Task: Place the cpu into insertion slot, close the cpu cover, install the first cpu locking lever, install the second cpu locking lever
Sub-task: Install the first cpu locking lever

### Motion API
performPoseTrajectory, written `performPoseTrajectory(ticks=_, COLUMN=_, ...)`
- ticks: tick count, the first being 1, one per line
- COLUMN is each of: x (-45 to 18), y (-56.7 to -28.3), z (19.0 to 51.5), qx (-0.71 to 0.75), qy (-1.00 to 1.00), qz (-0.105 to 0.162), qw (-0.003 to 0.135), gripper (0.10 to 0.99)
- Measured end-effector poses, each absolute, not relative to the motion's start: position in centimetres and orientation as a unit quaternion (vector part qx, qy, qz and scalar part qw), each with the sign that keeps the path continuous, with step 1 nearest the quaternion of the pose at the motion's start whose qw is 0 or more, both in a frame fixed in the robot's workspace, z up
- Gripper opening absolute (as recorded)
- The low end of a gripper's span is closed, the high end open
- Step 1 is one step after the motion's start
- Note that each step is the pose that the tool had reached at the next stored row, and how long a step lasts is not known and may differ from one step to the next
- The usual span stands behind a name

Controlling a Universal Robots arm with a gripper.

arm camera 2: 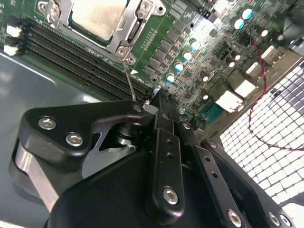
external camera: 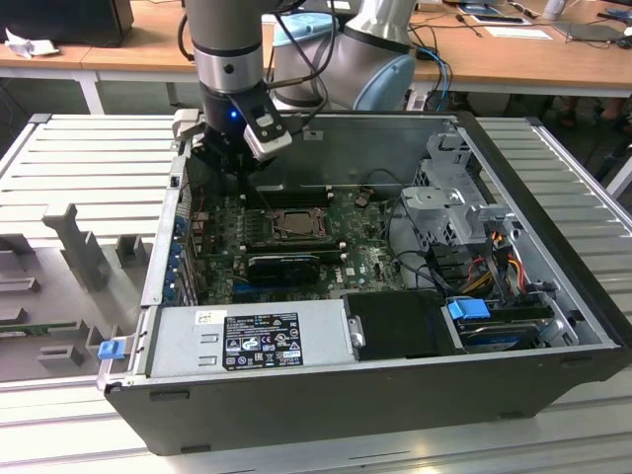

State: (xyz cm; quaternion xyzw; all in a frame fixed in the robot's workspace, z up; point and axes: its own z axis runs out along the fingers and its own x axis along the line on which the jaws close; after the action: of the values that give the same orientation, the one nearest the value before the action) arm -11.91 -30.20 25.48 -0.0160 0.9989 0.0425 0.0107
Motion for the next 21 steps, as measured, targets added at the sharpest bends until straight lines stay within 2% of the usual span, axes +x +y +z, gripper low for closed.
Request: performPoseTrajectory(ticks=21, x=-10.5, y=-29.6, z=25.4, qx=-0.016, qy=0.999, qz=0.043, qw=0.011, gripper=0.106)
